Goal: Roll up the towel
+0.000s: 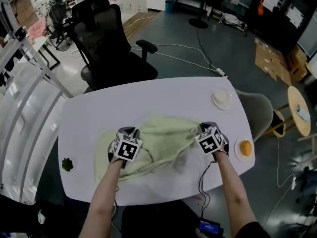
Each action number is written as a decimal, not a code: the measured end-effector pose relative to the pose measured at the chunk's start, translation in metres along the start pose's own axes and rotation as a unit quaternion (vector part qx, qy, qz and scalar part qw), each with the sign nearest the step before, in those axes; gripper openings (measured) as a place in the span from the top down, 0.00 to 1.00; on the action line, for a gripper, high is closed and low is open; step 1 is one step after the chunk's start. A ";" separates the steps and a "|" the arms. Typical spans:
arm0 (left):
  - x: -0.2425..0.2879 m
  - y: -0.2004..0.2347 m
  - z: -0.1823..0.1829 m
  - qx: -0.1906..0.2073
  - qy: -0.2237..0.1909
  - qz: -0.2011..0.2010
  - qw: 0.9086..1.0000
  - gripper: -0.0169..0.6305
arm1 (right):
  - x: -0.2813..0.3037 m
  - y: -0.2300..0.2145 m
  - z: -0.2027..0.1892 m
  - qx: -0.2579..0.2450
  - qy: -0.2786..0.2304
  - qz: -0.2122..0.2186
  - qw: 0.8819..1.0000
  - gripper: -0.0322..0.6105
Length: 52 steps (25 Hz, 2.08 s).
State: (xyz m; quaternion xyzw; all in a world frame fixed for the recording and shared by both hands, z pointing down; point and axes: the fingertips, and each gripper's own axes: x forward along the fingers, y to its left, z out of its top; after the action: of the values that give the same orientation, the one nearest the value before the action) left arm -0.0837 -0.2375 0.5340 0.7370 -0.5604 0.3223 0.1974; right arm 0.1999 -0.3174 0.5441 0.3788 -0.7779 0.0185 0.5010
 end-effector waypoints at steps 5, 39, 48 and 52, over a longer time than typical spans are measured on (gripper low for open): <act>0.017 -0.020 0.019 0.023 -0.012 -0.012 1.000 0.88 | -0.015 -0.014 -0.037 0.028 0.016 -0.020 0.999 0.90; -0.029 0.142 -0.095 -0.123 0.021 0.131 0.984 0.50 | 0.056 0.050 0.066 -0.040 0.000 0.091 0.995 0.67; 0.009 0.134 -0.103 -0.105 0.057 0.105 0.987 0.50 | 0.096 0.071 0.074 -0.050 0.039 0.127 0.990 0.68; 0.012 0.136 -0.106 -0.129 0.049 0.098 0.986 0.52 | 0.097 0.075 0.077 -0.028 0.039 0.153 0.987 0.77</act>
State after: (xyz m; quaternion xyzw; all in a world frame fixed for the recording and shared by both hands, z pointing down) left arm -0.2383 -0.2167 0.6082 0.6302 -0.6564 0.3009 0.2853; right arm 0.0753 -0.3504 0.6091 0.2402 -0.8069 0.0874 0.5324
